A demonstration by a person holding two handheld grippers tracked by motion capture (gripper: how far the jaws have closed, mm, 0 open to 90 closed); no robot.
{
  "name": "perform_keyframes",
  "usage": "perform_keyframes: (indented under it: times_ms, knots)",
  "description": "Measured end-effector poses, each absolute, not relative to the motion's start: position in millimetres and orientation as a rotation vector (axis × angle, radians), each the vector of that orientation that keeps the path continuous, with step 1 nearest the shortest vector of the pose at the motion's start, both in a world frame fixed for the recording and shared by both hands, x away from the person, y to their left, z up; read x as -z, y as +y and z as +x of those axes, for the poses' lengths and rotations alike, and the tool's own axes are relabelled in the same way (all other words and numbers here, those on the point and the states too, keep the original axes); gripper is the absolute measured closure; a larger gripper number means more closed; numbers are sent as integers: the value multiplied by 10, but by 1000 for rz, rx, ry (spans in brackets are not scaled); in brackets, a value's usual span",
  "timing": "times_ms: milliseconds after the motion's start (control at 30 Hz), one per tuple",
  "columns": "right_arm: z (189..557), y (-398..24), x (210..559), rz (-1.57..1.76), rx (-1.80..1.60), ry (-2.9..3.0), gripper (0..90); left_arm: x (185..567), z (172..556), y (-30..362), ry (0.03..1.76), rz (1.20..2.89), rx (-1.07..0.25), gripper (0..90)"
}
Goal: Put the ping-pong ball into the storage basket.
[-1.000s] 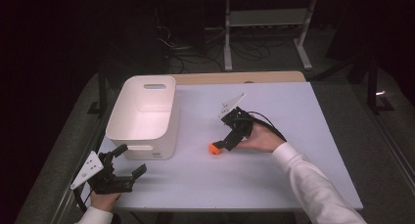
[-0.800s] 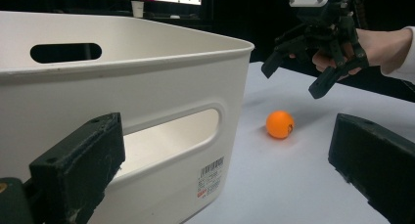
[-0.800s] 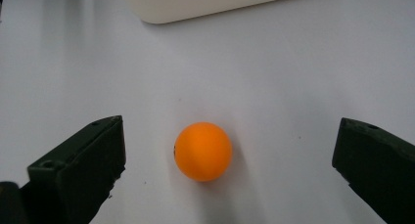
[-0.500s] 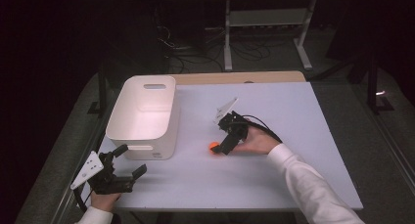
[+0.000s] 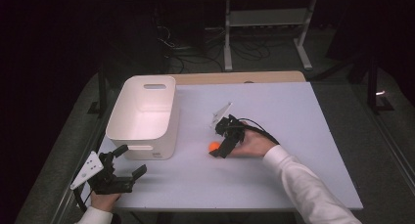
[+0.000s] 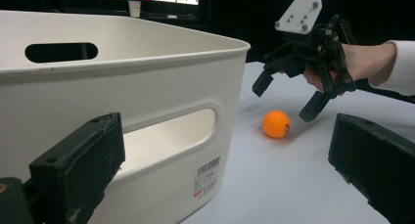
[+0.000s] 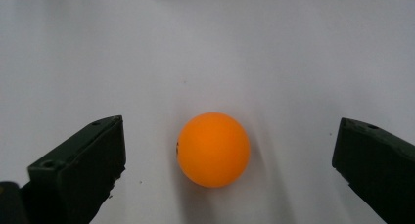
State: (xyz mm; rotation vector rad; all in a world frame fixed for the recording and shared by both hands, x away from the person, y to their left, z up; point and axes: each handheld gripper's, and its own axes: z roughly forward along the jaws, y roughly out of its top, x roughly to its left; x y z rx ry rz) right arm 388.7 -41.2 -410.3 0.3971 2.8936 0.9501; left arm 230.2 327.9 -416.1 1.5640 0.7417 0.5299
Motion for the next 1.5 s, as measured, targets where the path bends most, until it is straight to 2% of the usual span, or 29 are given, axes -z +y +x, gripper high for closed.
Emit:
perform_keyframes:
  times_ms: [500,1200,1500]
  knots:
    - [3909,-386,4161,366,-944,2936,167,4163,2300,3291,739,1561,-527,0]
    - [3931,-370,4251,360,-964,3003,485,4161,2299,3303,741,1562,-531,0]
    - [3921,-389,4191,365,-1005,2993,499,4164,2303,3306,741,1560,-529,0]
